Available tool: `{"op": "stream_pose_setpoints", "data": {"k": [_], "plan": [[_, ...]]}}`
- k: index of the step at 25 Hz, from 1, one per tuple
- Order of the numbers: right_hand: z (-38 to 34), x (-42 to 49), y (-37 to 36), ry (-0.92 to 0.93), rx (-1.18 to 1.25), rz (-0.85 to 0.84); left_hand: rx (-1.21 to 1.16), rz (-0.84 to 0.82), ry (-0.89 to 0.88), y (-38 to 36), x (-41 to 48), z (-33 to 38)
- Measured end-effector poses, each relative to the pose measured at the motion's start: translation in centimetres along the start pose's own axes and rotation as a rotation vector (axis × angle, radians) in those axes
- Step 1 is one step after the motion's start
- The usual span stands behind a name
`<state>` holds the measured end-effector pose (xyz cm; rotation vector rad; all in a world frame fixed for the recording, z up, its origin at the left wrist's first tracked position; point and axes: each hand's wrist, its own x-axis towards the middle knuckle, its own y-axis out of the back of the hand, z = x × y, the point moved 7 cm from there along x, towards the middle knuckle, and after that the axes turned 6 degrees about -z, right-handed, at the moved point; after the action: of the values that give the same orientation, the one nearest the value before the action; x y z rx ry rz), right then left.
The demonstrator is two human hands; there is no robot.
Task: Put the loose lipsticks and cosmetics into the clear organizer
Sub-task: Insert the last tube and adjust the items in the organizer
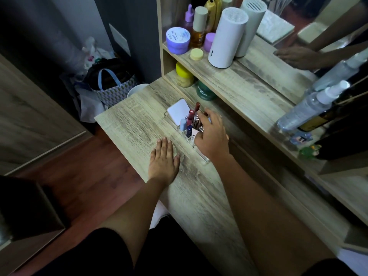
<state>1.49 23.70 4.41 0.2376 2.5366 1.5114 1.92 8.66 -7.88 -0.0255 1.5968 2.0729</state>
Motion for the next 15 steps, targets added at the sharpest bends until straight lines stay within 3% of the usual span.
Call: {"op": "stream_pose_setpoints", "data": {"k": [6,11,15], "plan": [[-0.5,-0.4,0.7,0.032,0.057,0.048,-0.018,-0.025,-0.007,-0.1,0.1,-0.1],[-2.3,-3.1,0.7,0.002,0.145,0.253,-0.132,-0.047,-0.045,1.3,-0.1,-0.1],[-1.9,-7.8,-2.9,-0.181,0.182,0.313,-0.239,-0.001,-0.068,3.6,0.2,-0.5]]}}
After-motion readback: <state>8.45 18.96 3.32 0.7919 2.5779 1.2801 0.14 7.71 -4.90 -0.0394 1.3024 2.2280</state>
